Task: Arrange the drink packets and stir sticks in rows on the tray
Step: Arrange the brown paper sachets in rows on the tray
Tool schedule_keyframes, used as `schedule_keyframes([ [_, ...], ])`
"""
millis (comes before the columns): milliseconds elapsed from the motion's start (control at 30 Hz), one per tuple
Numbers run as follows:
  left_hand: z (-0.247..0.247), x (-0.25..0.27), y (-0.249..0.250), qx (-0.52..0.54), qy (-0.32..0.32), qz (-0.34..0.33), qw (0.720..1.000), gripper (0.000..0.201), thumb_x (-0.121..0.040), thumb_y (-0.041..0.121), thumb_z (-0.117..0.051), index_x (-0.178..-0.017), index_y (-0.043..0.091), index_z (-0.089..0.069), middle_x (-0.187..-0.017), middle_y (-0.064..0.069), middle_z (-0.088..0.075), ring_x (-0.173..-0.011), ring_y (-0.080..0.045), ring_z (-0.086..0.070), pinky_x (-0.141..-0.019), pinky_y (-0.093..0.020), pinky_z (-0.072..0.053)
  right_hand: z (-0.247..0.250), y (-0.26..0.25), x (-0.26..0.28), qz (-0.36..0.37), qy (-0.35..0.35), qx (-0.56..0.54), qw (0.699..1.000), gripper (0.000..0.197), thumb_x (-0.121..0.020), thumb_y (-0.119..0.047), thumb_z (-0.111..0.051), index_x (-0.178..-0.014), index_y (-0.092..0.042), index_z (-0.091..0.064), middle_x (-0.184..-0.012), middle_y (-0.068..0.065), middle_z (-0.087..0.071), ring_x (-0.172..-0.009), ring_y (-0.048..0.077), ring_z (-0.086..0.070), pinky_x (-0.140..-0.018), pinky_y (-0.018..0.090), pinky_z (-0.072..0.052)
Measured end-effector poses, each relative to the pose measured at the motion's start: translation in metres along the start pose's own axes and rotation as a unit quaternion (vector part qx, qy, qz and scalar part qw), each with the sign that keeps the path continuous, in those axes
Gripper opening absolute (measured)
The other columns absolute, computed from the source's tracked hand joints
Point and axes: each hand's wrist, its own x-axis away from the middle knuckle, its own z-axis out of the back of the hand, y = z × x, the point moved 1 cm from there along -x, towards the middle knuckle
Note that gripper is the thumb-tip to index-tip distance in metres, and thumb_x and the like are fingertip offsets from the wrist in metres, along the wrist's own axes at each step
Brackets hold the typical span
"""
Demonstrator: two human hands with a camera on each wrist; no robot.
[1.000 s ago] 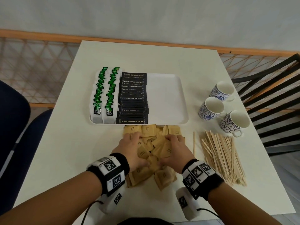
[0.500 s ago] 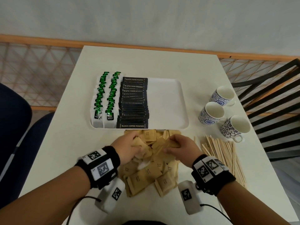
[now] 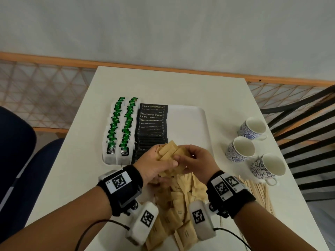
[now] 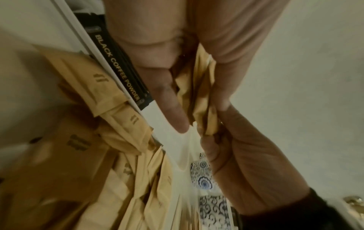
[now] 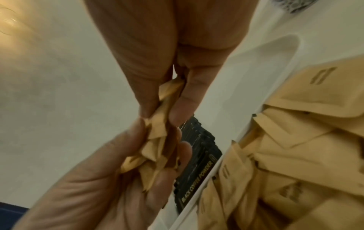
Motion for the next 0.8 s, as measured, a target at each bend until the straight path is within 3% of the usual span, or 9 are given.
schedule_keyframes([
  [67, 0.006, -0.008, 0.005, 0.009, 0.029, -0.017, 0.999, 0.042, -0.078, 0.005, -0.074, -0.112, 0.021, -0.054, -0.106, -0.010, -0.066, -0.086, -0.023, -0.070, -0.066, -0.045, -0.059, -0.002, -0.007, -0.008, -0.006, -0.027, -0.028, 0.999, 0.017, -0.093, -0.011, -0.057, -0.101, -0.020, -0.070, -0.084, 0.003, -0.069, -0.074, 0.017, -0.066, -0.062, 0.032, -0.057],
  [133, 0.015, -0.017, 0.012, 0.030, 0.047, -0.028, 0.998, 0.040, -0.079, 0.001, -0.072, -0.109, 0.020, -0.054, -0.106, -0.012, -0.066, -0.086, -0.026, -0.069, -0.059, -0.039, -0.058, -0.001, -0.013, -0.017, -0.026, -0.040, -0.052, 0.997, 0.026, -0.096, -0.004, -0.049, -0.102, -0.020, -0.068, -0.084, 0.002, -0.070, -0.074, 0.016, -0.067, -0.066, 0.030, -0.057],
  [233, 0.027, -0.027, 0.021, 0.051, 0.055, -0.024, 0.997, 0.036, -0.081, 0.006, -0.071, -0.108, 0.023, -0.054, -0.104, -0.009, -0.067, -0.083, -0.025, -0.069, -0.055, -0.033, -0.057, 0.002, -0.018, -0.029, -0.027, -0.038, -0.056, 0.997, 0.021, -0.093, -0.003, -0.053, -0.099, -0.016, -0.069, -0.081, 0.005, -0.070, -0.071, 0.016, -0.066, -0.067, 0.028, -0.056],
  [367, 0.033, -0.040, 0.026, 0.070, 0.066, -0.031, 0.995, 0.035, -0.082, 0.010, -0.071, -0.111, 0.021, -0.056, -0.106, -0.009, -0.068, -0.085, -0.024, -0.070, -0.060, -0.036, -0.059, 0.004, -0.015, -0.046, -0.038, -0.035, -0.030, 0.998, 0.019, -0.089, 0.001, -0.057, -0.104, -0.008, -0.065, -0.076, 0.010, -0.068, -0.066, 0.018, -0.065, -0.068, 0.031, -0.056],
  [433, 0.035, -0.047, 0.030, 0.083, 0.071, -0.034, 0.993, 0.036, -0.082, 0.010, -0.071, -0.113, 0.021, -0.056, -0.107, -0.008, -0.068, -0.086, -0.024, -0.070, -0.060, -0.037, -0.059, 0.004, -0.013, -0.055, -0.046, -0.044, -0.011, 0.998, 0.029, -0.086, 0.001, -0.059, -0.110, -0.015, -0.062, -0.073, 0.009, -0.067, -0.068, 0.020, -0.065, -0.072, 0.035, -0.057],
  [533, 0.037, -0.057, 0.036, 0.061, 0.059, -0.043, 0.995, 0.036, -0.082, 0.008, -0.071, -0.111, 0.023, -0.056, -0.105, -0.006, -0.069, -0.087, -0.024, -0.069, -0.060, -0.035, -0.057, 0.003, -0.010, -0.067, -0.027, -0.047, 0.037, 0.998, 0.034, -0.084, -0.013, -0.069, -0.114, -0.028, -0.061, -0.077, 0.006, -0.066, -0.073, 0.021, -0.067, -0.072, 0.034, -0.058],
  [600, 0.037, -0.064, 0.039, 0.050, 0.055, -0.044, 0.996, 0.035, -0.082, 0.007, -0.070, -0.110, 0.024, -0.057, -0.104, -0.006, -0.070, -0.090, -0.026, -0.069, -0.061, -0.036, -0.056, 0.002, -0.012, -0.073, -0.017, -0.049, 0.043, 0.998, 0.034, -0.081, -0.020, -0.074, -0.111, -0.031, -0.064, -0.078, 0.005, -0.068, -0.074, 0.021, -0.066, -0.073, 0.035, -0.058],
  [700, 0.038, -0.075, 0.043, 0.077, 0.071, -0.040, 0.994, 0.029, -0.084, 0.006, -0.065, -0.109, 0.022, -0.060, -0.102, -0.010, -0.069, -0.089, -0.028, -0.067, -0.065, -0.041, -0.056, 0.003, -0.016, -0.081, -0.018, -0.076, 0.069, 0.995, 0.038, -0.080, -0.021, -0.076, -0.114, -0.033, -0.064, -0.065, -0.005, -0.065, -0.061, 0.009, -0.057, -0.065, 0.025, -0.051],
  [800, 0.041, -0.085, 0.047, 0.109, 0.085, -0.043, 0.989, 0.026, -0.085, 0.004, -0.062, -0.105, 0.022, -0.062, -0.090, -0.007, -0.068, -0.081, -0.023, -0.065, -0.066, -0.041, -0.057, 0.007, -0.016, -0.087, -0.029, -0.104, 0.140, 0.984, 0.031, -0.080, -0.026, -0.075, -0.110, -0.032, -0.068, -0.074, -0.007, -0.071, -0.065, 0.007, -0.057, -0.066, 0.021, -0.049],
])
